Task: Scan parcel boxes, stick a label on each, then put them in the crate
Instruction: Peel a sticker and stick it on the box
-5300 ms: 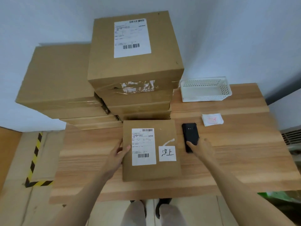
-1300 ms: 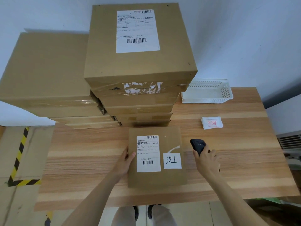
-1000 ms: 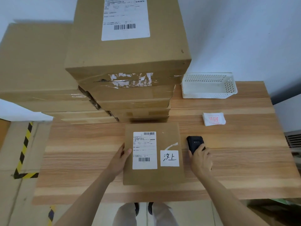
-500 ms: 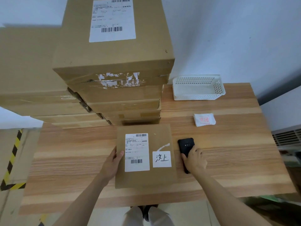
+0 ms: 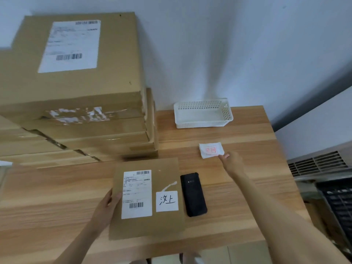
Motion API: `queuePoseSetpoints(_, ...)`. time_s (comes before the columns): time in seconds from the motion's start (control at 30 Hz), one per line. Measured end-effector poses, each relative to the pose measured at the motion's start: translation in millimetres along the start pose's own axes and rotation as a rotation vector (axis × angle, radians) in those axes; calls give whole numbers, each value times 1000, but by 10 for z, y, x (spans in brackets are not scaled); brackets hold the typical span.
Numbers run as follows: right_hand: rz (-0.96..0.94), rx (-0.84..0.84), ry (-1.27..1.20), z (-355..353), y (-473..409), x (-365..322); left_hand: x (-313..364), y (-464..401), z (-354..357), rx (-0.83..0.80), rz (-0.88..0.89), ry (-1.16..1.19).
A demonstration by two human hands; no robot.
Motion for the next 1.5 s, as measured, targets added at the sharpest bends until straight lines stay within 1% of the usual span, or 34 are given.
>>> queuePoseSetpoints(0.2,-65,-30,8,152,-656,-14,-18,61,46,208,-52,-27)
queuePoseSetpoints(0.33,-99,-65,70,289,-814,-25,-8,111,83,270,-59,-10)
queuePoseSetpoints(0.43,-89,-75,70,375,-880,14,30,142,75,310,-81,26)
queuePoseSetpoints(0.53,-74,-61,17,377,-884,38,132,174,-44,469,4,-32)
queuePoseSetpoints(0.6,-88,-61,-90,324,-830,25,353,257,-47,589,126,-79)
queuePoseSetpoints(0.63,-95,-60,-155,277,-789,14,514,316,-2,617,185,-100)
queuePoseSetpoints(0.67,-93,-60,-226,217,-745,-3,693,354,89,615,242,-117)
queuePoseSetpoints(0.7,-87,-67,-294,156,-688,-33,857,365,201,579,301,-127)
queuePoseSetpoints(0.77,-103,-88,-387,36,-535,-114,1170,382,491,455,358,-93)
queuePoseSetpoints(0.93,-237,-174,-517,-306,0,-439,1786,546,1296,95,309,76)
queuePoseSetpoints(1.0,-283,-199,-552,-435,242,-566,1916,609,1508,-1,286,112)
queuePoseSetpoints(1.1,-303,-239,-595,-556,523,-679,2005,672,1620,-36,193,201)
queuePoseSetpoints(1.17,-298,-273,-617,-617,686,-713,2014,726,1613,-53,154,213)
queuePoseSetpoints(1.23,-295,-294,-645,-688,822,-736,1987,773,1574,-73,148,208)
queuePoseSetpoints(1.33,-237,-338,-711,-756,985,-730,1944,863,1499,-95,155,234)
queuePoseSetpoints(1.5,-155,-379,-755,-707,1132,-599,1921,970,1423,-91,137,281)
Point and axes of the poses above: each hand's wrist, its own y-axis away from the middle knuckle, its own z-axis out of the palm, x = y × z, the point moved 6 cm from there along -y, towards the middle knuckle, and after that the axes turned 8 degrees about x, right-handed, at the moved point
